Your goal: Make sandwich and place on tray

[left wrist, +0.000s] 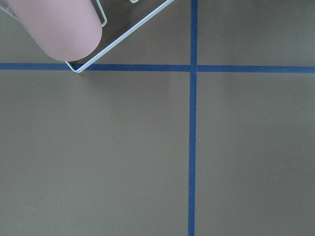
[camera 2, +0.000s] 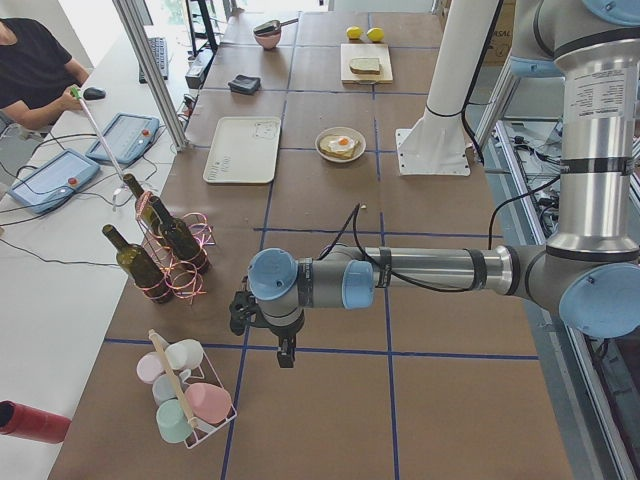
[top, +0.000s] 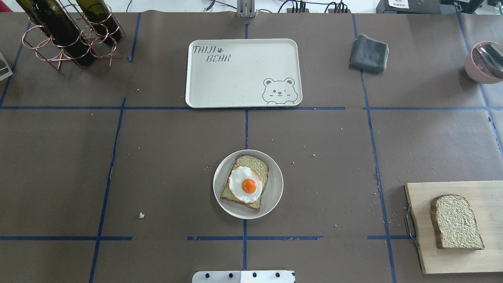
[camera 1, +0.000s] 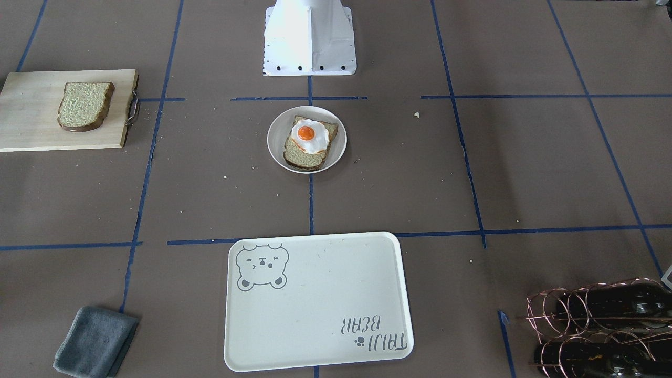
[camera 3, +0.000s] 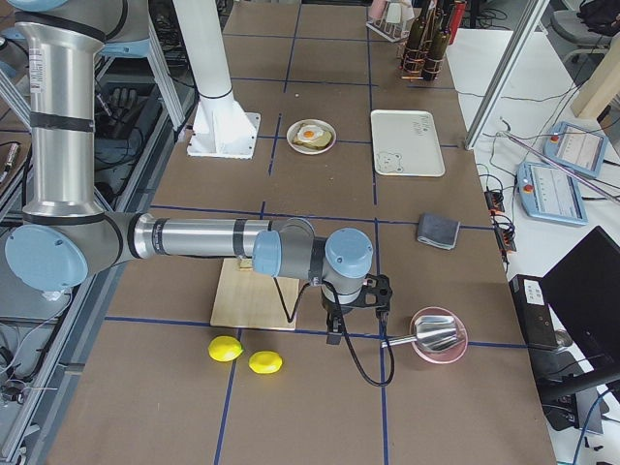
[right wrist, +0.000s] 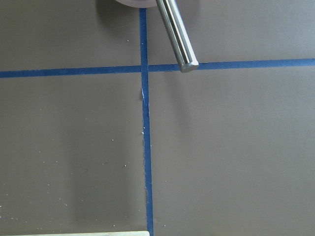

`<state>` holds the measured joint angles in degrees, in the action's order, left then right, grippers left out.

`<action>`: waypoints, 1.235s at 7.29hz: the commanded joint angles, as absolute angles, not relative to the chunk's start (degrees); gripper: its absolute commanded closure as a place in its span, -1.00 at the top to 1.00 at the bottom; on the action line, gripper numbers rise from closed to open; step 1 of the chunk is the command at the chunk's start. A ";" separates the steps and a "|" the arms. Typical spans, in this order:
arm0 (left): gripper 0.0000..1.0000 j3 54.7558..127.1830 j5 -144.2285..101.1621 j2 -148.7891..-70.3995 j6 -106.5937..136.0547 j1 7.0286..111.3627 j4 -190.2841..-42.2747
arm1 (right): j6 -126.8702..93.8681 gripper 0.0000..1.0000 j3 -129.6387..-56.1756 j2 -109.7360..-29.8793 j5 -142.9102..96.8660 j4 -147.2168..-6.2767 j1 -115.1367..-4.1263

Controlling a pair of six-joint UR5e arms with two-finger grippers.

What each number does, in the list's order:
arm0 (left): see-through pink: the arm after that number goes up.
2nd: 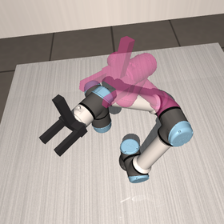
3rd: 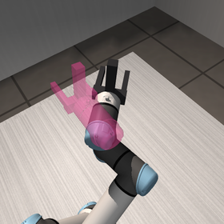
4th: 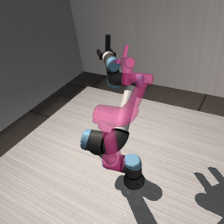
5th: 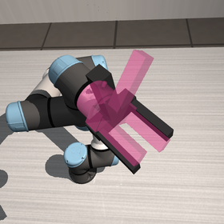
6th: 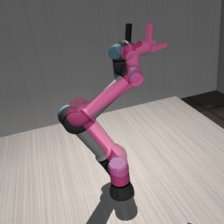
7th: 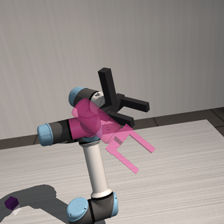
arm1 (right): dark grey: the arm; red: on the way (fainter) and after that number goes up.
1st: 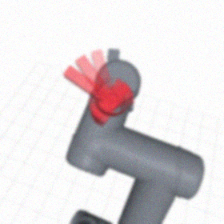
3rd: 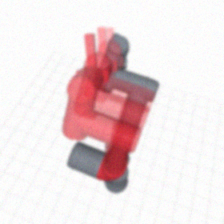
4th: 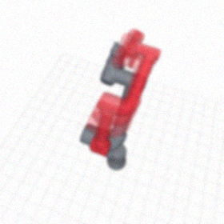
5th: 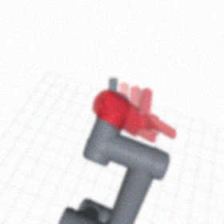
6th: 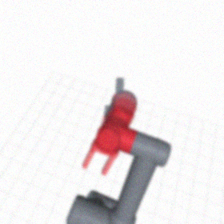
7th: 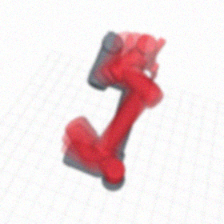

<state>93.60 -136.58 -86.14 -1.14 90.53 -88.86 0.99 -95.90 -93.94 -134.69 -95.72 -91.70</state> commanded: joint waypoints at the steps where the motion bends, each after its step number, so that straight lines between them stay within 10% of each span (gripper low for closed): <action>1: 1.00 93.08 -136.58 -86.39 -1.14 90.53 -88.94 | 0.88 1.00 -95.71 -93.34 -134.74 -95.63 -91.67; 9: 1.00 91.07 -137.02 -93.78 2.08 82.54 -121.66 | -0.26 1.00 -98.26 -86.92 -136.40 -91.25 -83.96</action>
<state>92.69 -137.05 -93.37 -0.36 84.79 -111.77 -0.02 -97.71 -87.15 -135.94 -93.31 -86.34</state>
